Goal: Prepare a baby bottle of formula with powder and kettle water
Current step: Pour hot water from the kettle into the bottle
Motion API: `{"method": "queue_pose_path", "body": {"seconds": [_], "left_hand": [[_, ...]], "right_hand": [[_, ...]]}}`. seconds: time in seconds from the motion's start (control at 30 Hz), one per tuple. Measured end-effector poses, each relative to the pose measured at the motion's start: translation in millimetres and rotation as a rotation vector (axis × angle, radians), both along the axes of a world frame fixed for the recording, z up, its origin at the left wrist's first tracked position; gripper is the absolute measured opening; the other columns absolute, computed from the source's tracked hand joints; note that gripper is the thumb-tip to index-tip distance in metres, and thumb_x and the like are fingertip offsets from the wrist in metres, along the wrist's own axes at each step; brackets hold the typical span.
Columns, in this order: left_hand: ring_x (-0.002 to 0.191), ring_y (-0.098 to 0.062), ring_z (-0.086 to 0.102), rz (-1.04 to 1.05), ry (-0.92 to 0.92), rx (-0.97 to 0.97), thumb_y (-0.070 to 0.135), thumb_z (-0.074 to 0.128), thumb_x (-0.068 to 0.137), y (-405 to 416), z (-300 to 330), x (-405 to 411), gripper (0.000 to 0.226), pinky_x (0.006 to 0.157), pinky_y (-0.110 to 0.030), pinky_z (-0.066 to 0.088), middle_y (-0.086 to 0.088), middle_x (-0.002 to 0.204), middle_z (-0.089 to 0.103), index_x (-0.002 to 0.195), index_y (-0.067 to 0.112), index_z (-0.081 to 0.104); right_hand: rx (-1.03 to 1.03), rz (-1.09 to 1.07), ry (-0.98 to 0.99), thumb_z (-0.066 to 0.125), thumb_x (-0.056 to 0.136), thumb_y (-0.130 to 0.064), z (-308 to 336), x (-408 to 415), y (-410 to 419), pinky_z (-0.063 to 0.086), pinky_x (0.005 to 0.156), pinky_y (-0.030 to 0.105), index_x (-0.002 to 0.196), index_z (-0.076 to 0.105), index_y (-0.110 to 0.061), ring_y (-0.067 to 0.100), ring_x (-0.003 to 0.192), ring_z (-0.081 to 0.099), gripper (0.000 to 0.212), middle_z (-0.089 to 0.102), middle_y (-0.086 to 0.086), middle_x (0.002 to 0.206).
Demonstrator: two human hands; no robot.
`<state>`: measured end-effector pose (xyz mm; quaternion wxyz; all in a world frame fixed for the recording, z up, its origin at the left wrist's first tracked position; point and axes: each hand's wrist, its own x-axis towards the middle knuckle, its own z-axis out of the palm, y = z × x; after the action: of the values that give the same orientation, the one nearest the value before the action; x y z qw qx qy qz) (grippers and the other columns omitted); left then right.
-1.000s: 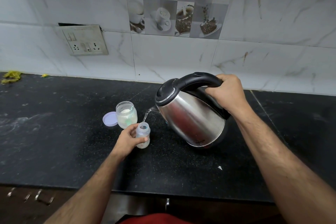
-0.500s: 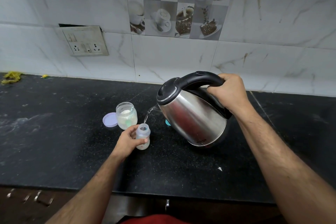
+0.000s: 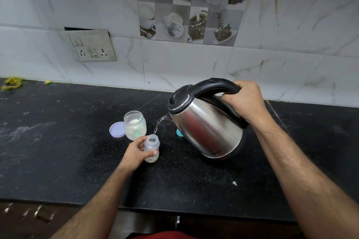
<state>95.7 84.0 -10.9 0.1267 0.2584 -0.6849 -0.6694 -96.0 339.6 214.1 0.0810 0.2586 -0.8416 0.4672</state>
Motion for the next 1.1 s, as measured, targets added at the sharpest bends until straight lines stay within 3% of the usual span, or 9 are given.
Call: {"method": "queue_pose_path", "body": {"seconds": [0.23,0.37,0.53,0.63,0.8,1.0,1.1], "left_hand": [[0.107,-0.009,0.069,0.005,0.012,0.003,-0.007,0.084,0.068,1,3,-1,0.063,0.091,-0.021,0.052,0.001,0.114,0.074,0.124,0.013,0.062],[0.107,-0.014,0.069,0.012,0.032,0.001,-0.007,0.083,0.069,4,5,-4,0.062,0.093,-0.025,0.052,-0.002,0.115,0.074,0.124,0.011,0.062],[0.107,-0.016,0.069,0.005,0.049,0.008,-0.010,0.081,0.069,4,7,-7,0.061,0.090,-0.023,0.053,-0.005,0.115,0.073,0.124,0.009,0.061],[0.107,-0.015,0.069,0.001,0.058,0.008,-0.010,0.081,0.070,4,7,-8,0.062,0.086,-0.020,0.055,-0.006,0.116,0.073,0.125,0.008,0.060],[0.107,-0.013,0.069,0.001,0.055,0.010,-0.007,0.083,0.069,1,6,-9,0.061,0.091,-0.024,0.054,-0.002,0.114,0.074,0.123,0.011,0.062],[0.110,-0.016,0.069,-0.018,0.050,0.003,-0.005,0.085,0.068,-2,6,-11,0.060,0.096,-0.030,0.052,-0.001,0.114,0.075,0.121,0.015,0.064],[0.111,-0.017,0.068,-0.026,0.048,0.011,-0.005,0.085,0.068,-3,6,-13,0.061,0.099,-0.033,0.051,-0.001,0.115,0.075,0.121,0.016,0.064]], "right_hand": [[-0.002,0.002,-0.006,0.059,0.051,-0.029,0,-1,-2,0.030,0.050,0.028,0.062,0.058,-0.012,0.005,0.040,0.034,0.021,0.043,-0.012,0.039],[0.008,-0.007,-0.014,0.060,0.051,-0.030,-2,-1,-2,0.033,0.050,0.027,0.065,0.062,-0.010,0.004,0.040,0.037,0.025,0.047,-0.013,0.042],[0.027,0.017,-0.040,0.060,0.051,-0.032,-4,2,-4,0.031,0.047,0.025,0.060,0.063,-0.034,0.003,0.037,0.039,0.010,0.047,-0.015,0.039],[0.045,0.025,-0.031,0.060,0.052,-0.030,-7,3,-5,0.030,0.047,0.025,0.054,0.060,-0.039,0.004,0.037,0.039,0.009,0.046,-0.015,0.038],[0.080,0.018,-0.041,0.061,0.053,-0.031,-18,1,-8,0.034,0.048,0.024,0.060,0.063,-0.038,0.004,0.040,0.044,0.010,0.050,-0.015,0.042],[0.117,-0.006,-0.054,0.068,0.056,-0.032,-37,-1,-13,0.047,0.055,0.029,0.062,0.068,-0.021,0.014,0.051,0.056,0.012,0.060,-0.008,0.049],[0.134,0.004,-0.041,0.071,0.058,-0.028,-44,-1,-15,0.044,0.052,0.029,0.060,0.065,-0.019,0.014,0.051,0.055,0.011,0.059,-0.004,0.050]]}}
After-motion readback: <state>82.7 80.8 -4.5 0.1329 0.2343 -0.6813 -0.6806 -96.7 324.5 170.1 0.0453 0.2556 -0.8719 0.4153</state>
